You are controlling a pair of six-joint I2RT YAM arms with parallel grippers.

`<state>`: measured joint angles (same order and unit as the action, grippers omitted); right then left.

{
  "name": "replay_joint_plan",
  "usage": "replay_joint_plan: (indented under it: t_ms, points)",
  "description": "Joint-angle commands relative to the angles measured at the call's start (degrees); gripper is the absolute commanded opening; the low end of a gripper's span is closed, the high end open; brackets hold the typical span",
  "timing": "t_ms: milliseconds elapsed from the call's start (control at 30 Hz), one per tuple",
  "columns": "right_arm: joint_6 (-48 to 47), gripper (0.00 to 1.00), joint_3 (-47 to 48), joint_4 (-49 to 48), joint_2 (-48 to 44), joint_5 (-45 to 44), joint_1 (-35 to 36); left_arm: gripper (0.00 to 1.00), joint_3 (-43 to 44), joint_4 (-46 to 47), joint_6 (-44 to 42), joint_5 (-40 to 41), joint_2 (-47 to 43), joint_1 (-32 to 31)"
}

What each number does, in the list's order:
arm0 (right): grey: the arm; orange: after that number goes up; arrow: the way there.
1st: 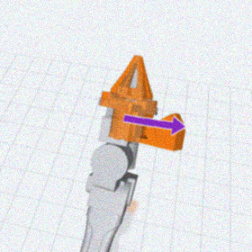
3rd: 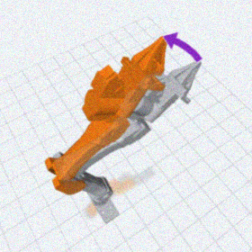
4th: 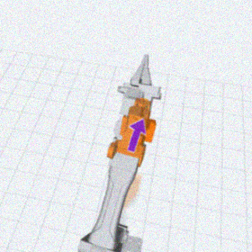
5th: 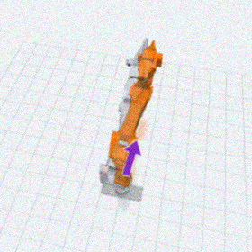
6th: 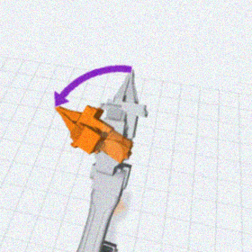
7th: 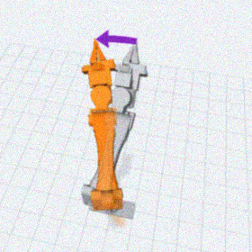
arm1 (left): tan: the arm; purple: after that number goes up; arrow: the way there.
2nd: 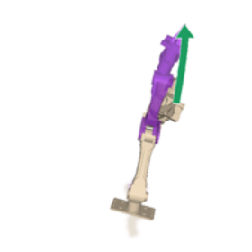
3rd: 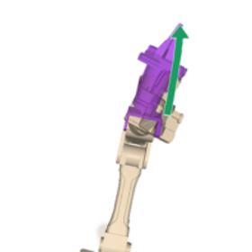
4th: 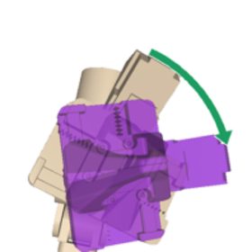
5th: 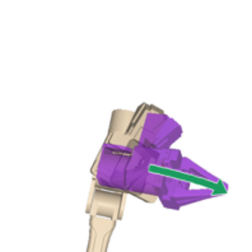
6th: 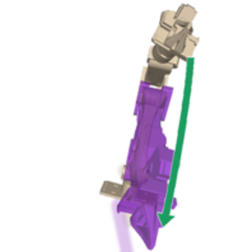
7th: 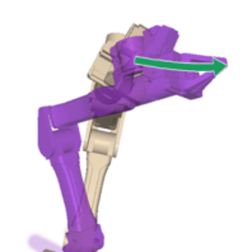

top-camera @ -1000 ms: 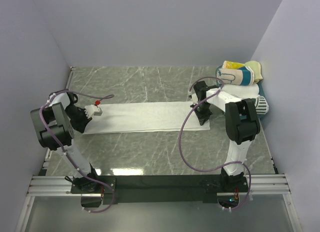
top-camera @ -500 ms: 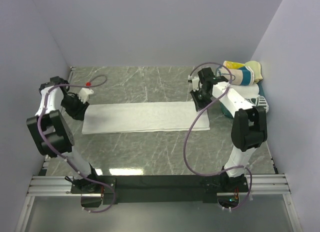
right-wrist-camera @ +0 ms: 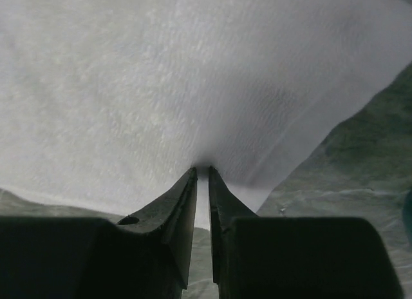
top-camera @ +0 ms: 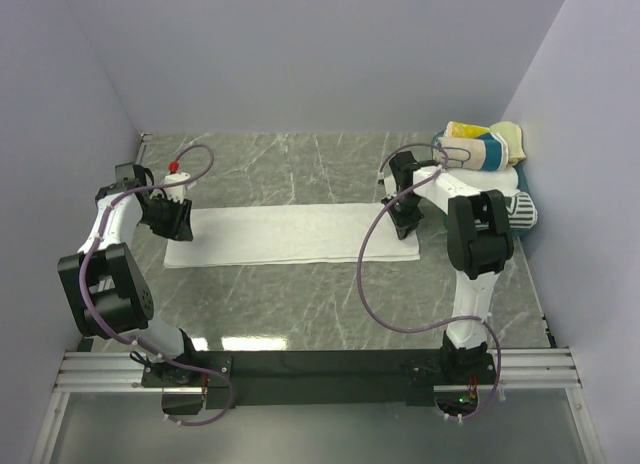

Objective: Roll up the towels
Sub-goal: Fold the towel

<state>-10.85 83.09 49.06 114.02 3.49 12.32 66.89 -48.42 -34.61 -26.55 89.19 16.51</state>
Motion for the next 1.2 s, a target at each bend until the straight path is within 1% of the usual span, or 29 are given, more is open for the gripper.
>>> replay_joint_plan:
  t_ms: [0, 67, 133, 167, 233, 267, 333, 367, 433, 467, 533, 600, 700, 900, 1100, 1167]
  points:
    - [2.1, 0.21, 0.5, -2.0, 2.4, -3.4, -0.4, 0.39, -1.4, 5.3, 8.0, -0.4, -0.7, 0.1]
    - [2.7, 0.22, 2.1, -2.3, 4.9, -4.9, -0.4, 0.39, -2.5, 6.6, 9.6, -1.1, -0.9, 0.0]
    - [2.9, 0.23, 3.5, -2.4, 6.1, -4.1, -0.7, 0.38, -3.0, 8.0, 10.9, -1.6, -1.6, 0.1]
    - [2.9, 0.27, 5.0, -2.4, 6.3, -3.8, -0.7, 0.38, -3.3, 8.3, 12.3, -2.1, -1.7, 0.2]
    - [2.8, 0.30, 7.2, -1.0, 6.5, -3.7, -0.8, 0.38, -3.3, 8.7, 13.2, -3.2, -2.3, 0.1]
    - [2.8, 0.35, 8.5, -0.5, 6.1, -3.7, -0.9, 0.38, -3.2, 8.9, 13.9, -3.6, -2.6, 0.2]
    - [2.9, 0.39, 8.2, -0.4, 3.3, -2.4, -1.6, 0.38, -2.9, 8.8, 14.4, -4.7, -3.0, 0.1]
    - [3.6, 0.45, 6.8, -0.6, 1.9, -2.3, -1.9, 0.38, -2.5, 8.6, 14.7, -5.0, -3.1, 0.1]
    - [4.4, 0.47, 3.9, -1.7, -2.0, -2.8, -3.3, 0.37, -2.1, 8.5, 14.9, -6.1, -3.1, 0.1]
    - [5.6, 0.52, 3.0, -2.1, -3.2, -3.0, -3.8, 0.37, -1.9, 8.6, 15.5, -6.3, -3.2, 0.2]
    - [6.9, 0.52, 1.3, -3.7, -5.5, -3.4, -4.9, 0.37, -1.8, 9.0, 15.9, -6.9, -3.6, 0.2]
    - [7.9, 0.52, 0.0, -4.4, -5.8, -4.7, -6.2, 0.37, -1.5, 9.0, 16.2, -7.0, -3.6, 0.1]
    - [8.6, 0.52, 0.6, -4.8, -4.3, -5.0, -6.9, 0.37, -0.6, 8.2, 15.7, -7.5, -3.0, 0.2]
    - [9.4, 0.51, 2.1, -5.0, -0.2, -1.1, -7.1, 0.37, 1.0, 7.1, 14.5, -6.3, -2.6, 0.1]
    - [10.2, 0.51, 2.5, -4.9, 2.8, 0.5, -7.1, 0.38, 0.9, 6.6, 13.3, -5.5, -3.0, 0.1]
    - [10.3, 0.49, 2.6, -4.7, 3.5, 0.6, -7.1, 0.37, 0.8, 6.5, 13.3, -5.4, -3.1, 0.1]
